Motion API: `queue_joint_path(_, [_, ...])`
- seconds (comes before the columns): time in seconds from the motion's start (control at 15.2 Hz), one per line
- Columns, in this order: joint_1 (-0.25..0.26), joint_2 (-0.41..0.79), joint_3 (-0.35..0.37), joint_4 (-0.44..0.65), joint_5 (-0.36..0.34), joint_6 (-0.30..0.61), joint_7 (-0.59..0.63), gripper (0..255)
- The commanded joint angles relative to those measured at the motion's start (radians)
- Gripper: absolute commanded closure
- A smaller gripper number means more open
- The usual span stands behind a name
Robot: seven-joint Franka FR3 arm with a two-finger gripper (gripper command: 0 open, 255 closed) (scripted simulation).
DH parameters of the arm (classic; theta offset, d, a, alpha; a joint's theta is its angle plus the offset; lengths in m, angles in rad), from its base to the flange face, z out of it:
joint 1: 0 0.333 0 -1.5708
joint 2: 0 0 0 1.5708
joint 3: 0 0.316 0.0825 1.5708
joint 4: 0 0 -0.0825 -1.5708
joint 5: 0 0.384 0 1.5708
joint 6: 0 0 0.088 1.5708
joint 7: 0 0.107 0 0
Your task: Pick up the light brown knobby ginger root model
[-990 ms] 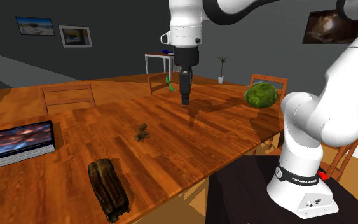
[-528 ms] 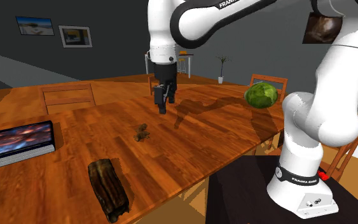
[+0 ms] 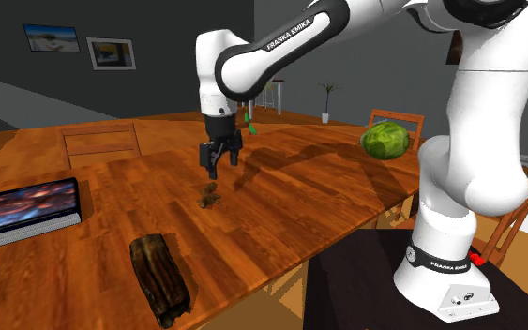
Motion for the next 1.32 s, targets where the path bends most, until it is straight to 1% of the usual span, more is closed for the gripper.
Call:
queue_joint_path(0.0, [-0.014,0.067,-0.014,0.042,0.012,0.032,0.022,0])
queue_joint_path(0.4, [-0.056,0.266,-0.049,0.194,0.065,0.094,0.081,0])
queue_joint_path(0.73, [-0.099,0.427,-0.071,0.337,0.118,0.123,0.124,0])
queue_joint_path(1.25, [-0.102,0.481,-0.066,0.310,0.127,0.203,0.120,0])
